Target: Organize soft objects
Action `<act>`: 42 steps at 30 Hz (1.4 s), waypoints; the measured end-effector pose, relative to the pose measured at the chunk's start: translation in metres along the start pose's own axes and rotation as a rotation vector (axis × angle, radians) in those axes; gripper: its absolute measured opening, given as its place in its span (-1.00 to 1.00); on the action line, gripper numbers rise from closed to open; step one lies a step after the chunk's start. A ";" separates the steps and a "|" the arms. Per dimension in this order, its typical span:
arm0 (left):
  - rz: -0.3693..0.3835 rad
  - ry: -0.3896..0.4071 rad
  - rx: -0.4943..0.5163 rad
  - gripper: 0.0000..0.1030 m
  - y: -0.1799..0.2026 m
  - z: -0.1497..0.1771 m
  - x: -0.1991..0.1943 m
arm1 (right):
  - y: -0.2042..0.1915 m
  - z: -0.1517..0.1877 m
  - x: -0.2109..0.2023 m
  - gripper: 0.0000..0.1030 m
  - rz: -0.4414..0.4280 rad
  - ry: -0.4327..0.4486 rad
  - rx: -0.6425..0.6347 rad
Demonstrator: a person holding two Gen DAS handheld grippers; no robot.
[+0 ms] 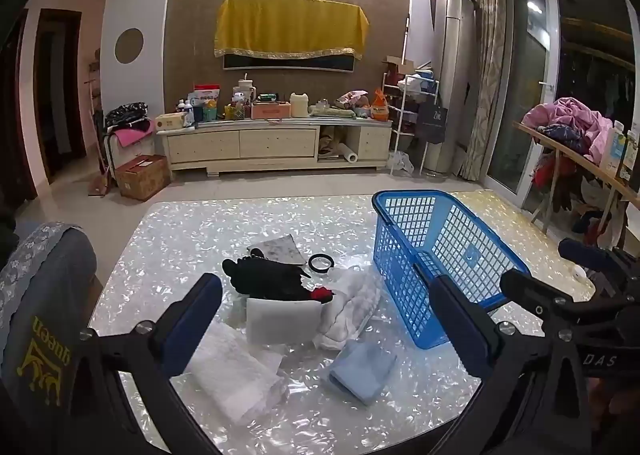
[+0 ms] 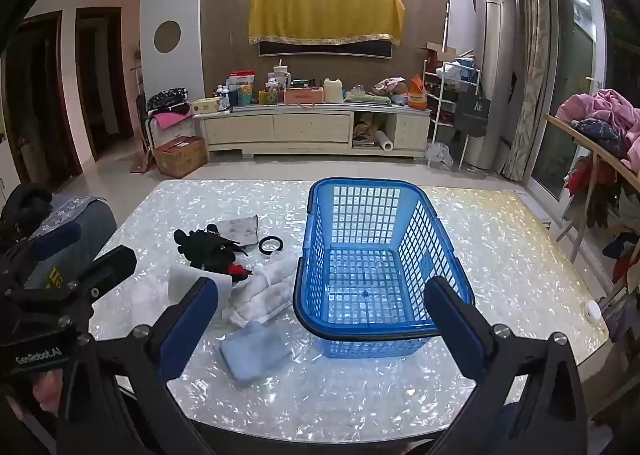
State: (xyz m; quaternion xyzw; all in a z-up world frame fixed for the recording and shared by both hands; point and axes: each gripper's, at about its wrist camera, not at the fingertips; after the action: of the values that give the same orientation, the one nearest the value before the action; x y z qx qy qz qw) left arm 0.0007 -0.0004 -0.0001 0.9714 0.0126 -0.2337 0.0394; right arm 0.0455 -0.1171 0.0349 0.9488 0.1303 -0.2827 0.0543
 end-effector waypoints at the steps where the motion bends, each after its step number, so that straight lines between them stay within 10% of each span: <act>1: -0.003 -0.001 0.003 1.00 0.000 0.000 0.000 | 0.000 0.000 -0.001 1.00 0.003 0.002 -0.002; 42: 0.023 -0.028 0.017 1.00 0.006 0.003 0.006 | 0.008 0.003 -0.003 1.00 -0.006 -0.020 0.006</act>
State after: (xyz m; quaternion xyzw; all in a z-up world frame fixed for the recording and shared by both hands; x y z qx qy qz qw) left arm 0.0049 -0.0070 -0.0055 0.9684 -0.0010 -0.2471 0.0339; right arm 0.0439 -0.1257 0.0337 0.9457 0.1320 -0.2926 0.0519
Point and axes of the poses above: each gripper's, at about its wrist camera, not at the fingertips, and x roughly the way its jaws point, y to its right, z to its underside, and after that the axes turned 4 degrees about y, right-handed
